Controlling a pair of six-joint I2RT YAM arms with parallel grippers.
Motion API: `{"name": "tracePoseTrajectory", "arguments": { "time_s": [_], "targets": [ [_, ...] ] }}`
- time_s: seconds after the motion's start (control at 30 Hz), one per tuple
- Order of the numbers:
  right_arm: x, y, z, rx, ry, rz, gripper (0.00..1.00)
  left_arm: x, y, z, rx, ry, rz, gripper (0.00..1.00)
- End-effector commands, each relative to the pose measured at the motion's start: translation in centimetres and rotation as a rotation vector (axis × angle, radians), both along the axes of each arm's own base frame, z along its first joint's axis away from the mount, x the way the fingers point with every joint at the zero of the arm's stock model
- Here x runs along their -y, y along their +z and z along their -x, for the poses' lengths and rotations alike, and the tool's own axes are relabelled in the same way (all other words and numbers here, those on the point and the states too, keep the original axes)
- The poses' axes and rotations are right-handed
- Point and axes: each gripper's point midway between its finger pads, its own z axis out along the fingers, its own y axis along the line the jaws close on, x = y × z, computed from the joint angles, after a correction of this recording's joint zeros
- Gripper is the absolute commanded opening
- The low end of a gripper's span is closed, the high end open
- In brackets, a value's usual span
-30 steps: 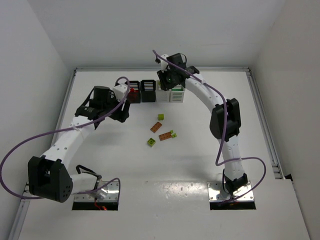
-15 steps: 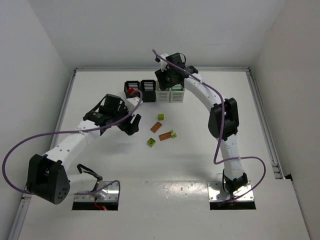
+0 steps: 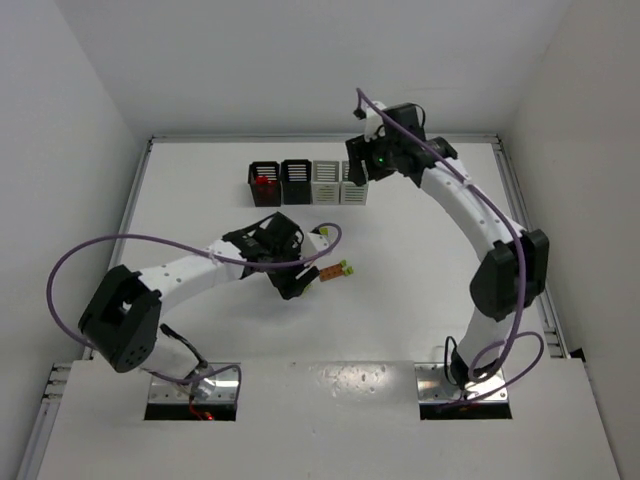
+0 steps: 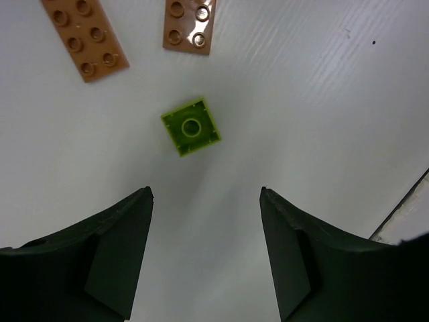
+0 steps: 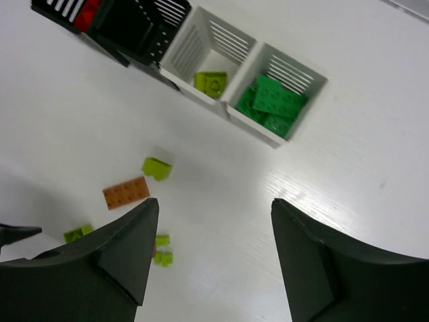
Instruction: Sort the legos into containers by color
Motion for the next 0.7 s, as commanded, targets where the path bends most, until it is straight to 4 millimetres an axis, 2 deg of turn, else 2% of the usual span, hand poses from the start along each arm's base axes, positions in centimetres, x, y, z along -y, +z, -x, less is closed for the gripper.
{"name": "tracePoseTrajectory", "arguments": {
  "time_s": [0.0,0.03,0.07,0.1,0.13,0.17,0.23,0.27,0.3,0.4,0.53,0.67],
  "targets": [
    [1.6,-0.2,1.5,-0.025,-0.038,-0.025,0.69,1.4,0.7,-1.9,0.047,0.036,-0.019,0.71],
    [2.4,-1.0,1.9,-0.044,-0.050,-0.017,0.69,1.9,0.5,-1.8,0.037,0.037,-0.020,0.72],
    [2.9,-0.9,1.9,-0.042,-0.067,-0.026,0.71,2.3,0.7,-2.3,0.037,0.045,-0.013,0.72],
    [3.1,-1.4,2.4,-0.054,-0.067,-0.021,0.71,2.3,0.0,-2.3,0.014,0.045,-0.033,0.72],
    [3.4,-1.2,2.0,-0.045,-0.076,-0.025,0.71,2.8,0.3,-2.3,0.017,0.043,-0.025,0.72],
    [3.5,-1.0,2.3,-0.041,-0.076,-0.026,0.72,2.7,-0.5,-2.2,0.000,0.043,-0.040,0.75],
    [3.8,-1.0,2.2,-0.043,-0.080,-0.032,0.72,3.6,-0.4,-2.4,-0.007,0.050,-0.031,0.77],
    [4.2,-1.1,2.2,-0.054,-0.084,-0.035,0.72,3.9,-1.0,-2.3,-0.023,0.050,-0.040,0.77],
    [4.2,-1.1,2.2,-0.054,-0.084,-0.035,0.72,3.9,-1.1,-2.7,-0.016,0.059,-0.052,0.77],
    [4.4,-0.7,2.2,-0.051,-0.092,-0.050,0.72,3.8,-2.6,-2.4,-0.042,0.064,-0.089,0.77],
    [4.8,-0.7,2.1,-0.051,-0.101,-0.050,0.72,4.3,-3.3,-1.7,-0.060,0.049,-0.102,0.75],
    [5.2,-0.6,2.2,-0.053,-0.105,-0.056,0.74,3.9,-4.4,-2.2,-0.056,0.076,-0.146,0.72]
  ]
}}
